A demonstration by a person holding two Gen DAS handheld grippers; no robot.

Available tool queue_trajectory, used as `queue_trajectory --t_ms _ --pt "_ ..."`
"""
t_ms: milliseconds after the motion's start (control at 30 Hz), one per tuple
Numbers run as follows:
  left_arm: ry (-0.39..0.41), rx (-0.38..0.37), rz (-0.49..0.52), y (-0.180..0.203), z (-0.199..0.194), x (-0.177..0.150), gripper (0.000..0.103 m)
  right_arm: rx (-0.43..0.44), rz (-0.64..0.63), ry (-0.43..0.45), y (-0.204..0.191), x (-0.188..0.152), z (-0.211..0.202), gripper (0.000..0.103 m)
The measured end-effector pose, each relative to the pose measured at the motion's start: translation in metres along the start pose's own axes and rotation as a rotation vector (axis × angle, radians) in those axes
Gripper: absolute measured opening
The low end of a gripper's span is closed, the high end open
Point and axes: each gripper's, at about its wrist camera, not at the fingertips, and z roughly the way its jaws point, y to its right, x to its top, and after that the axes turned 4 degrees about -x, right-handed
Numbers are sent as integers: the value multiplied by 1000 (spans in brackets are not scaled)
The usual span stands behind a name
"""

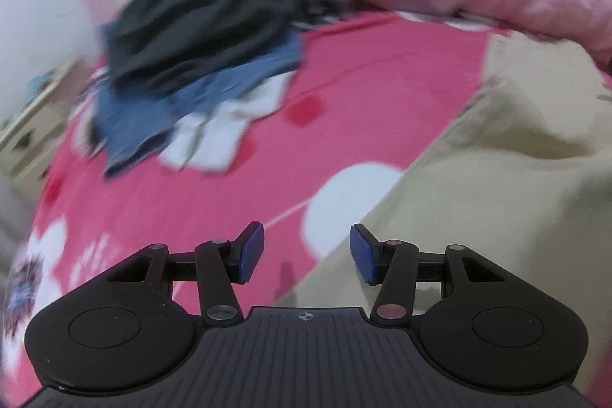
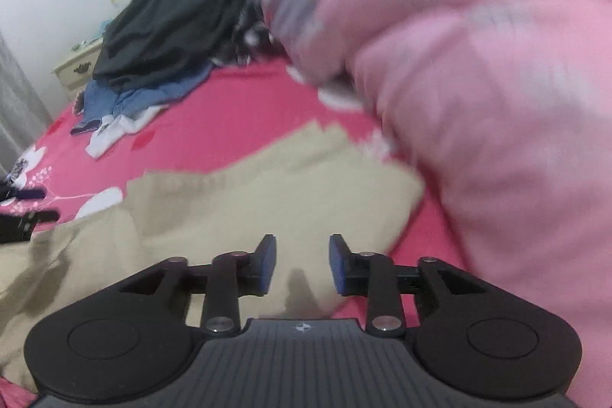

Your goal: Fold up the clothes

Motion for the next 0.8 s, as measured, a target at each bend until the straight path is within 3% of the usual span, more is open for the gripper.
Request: queue_trajectory --t_ms 67,167,233,333,433,533,633,800 --pt "-46 -30 58 3 7 27 50 3 56 -23 3 -15 4 37" --pt "-71 -63 69 19 21 55 50 -3 168 -14 12 -37 1 37" --pt "-57 -103 8 32 27 64 50 12 213 5 16 -45 -1 37" --pt "-1 -183 -120 48 35 61 50 7 256 9 22 -45 1 38" --pt "-9 -232 -131 61 44 52 50 -7 308 36 32 -43 0 43" --pt "-41 -221 -86 73 52 45 50 -9 381 55 42 -39 8 51" --pt "-58 -222 -114 73 60 40 50 11 473 56 53 -37 23 52" --pt "-56 -219 -149 72 64 37 54 6 512 63 58 -30 48 54"
